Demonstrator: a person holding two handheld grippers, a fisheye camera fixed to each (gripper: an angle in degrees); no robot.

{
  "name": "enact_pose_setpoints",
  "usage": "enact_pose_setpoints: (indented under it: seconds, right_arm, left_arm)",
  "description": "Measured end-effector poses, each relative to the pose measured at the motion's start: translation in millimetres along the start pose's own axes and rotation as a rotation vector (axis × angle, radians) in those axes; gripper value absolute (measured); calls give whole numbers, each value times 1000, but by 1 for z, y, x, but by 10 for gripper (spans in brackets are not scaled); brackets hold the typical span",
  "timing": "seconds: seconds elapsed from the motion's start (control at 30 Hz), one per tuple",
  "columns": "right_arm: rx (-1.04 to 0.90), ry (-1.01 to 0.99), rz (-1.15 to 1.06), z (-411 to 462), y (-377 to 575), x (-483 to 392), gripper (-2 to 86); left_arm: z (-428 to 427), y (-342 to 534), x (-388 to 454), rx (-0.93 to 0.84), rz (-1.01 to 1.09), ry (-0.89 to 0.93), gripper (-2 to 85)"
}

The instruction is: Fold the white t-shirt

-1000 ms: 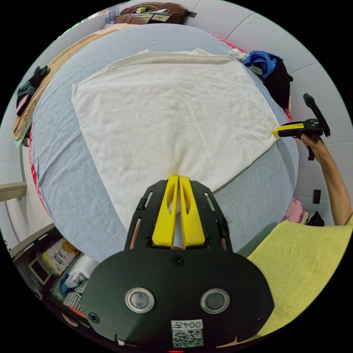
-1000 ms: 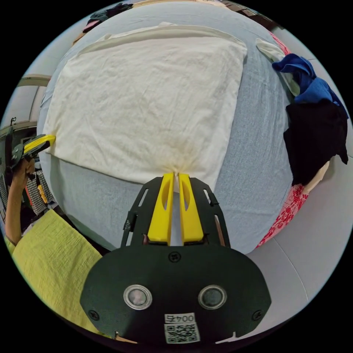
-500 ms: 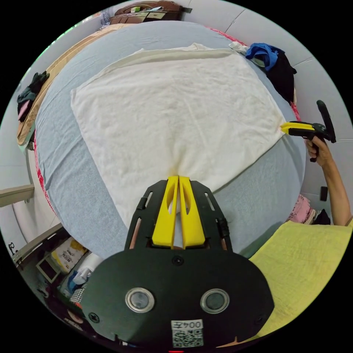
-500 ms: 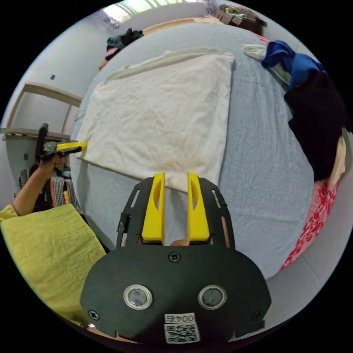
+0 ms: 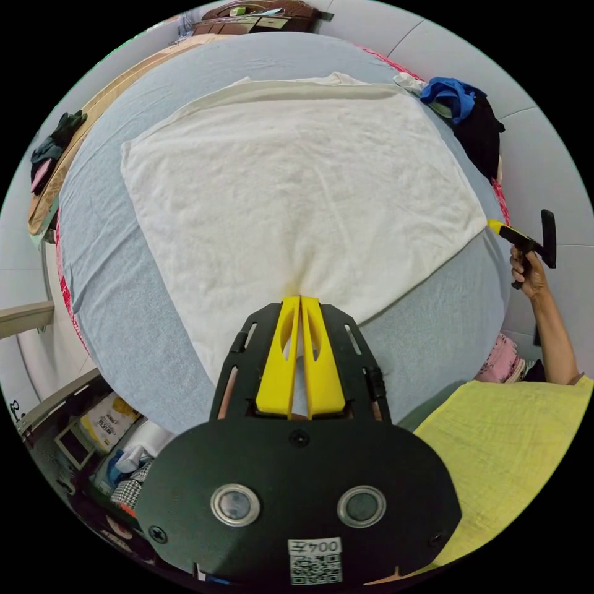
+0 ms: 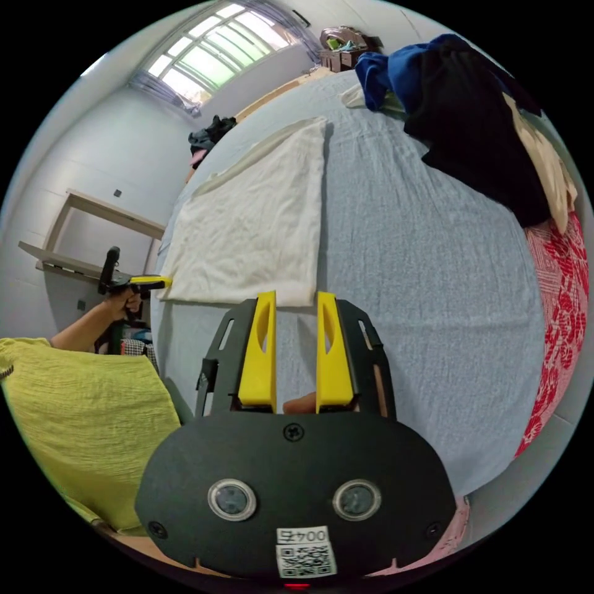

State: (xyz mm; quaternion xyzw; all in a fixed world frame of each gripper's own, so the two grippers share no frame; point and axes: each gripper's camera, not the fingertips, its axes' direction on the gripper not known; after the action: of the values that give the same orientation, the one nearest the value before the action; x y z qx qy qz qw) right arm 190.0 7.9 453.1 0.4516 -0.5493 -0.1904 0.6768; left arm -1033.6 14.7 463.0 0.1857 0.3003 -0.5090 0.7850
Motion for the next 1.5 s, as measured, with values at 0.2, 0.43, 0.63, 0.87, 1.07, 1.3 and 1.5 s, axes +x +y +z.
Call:
enact_pose_setpoints:
  seconds: [0.2,0.43,0.63,0.87,1.07,1.3,1.5]
  right_arm:
    - [-18,102,-134,-12,1,-29,35]
    - [-98,82,-94,-16,11,8,13]
    - [-86,-50,-37,10,-11,3,96]
    - [-180,248,-125,24,-20,-74,-2]
    - [-295,296,-219,101,-58,-153,-6]
    - [-474,478,-266,185,-77,-199,-7]
    - [-493,567,-355,228,-74,-229,-7]
  left_arm:
    - [2,-4,-4,0,-2,6,2]
    - [1,-6,-9,0,1,7,2]
    - [-1,-8,-12,-9,6,1,4]
    - [-7,-5,-19,2,-3,9,2]
    - [-13,1,-28,15,-20,31,2]
    - [-23,8,-37,23,-7,36,2]
    - [-31,20,-53,54,-11,93,2]
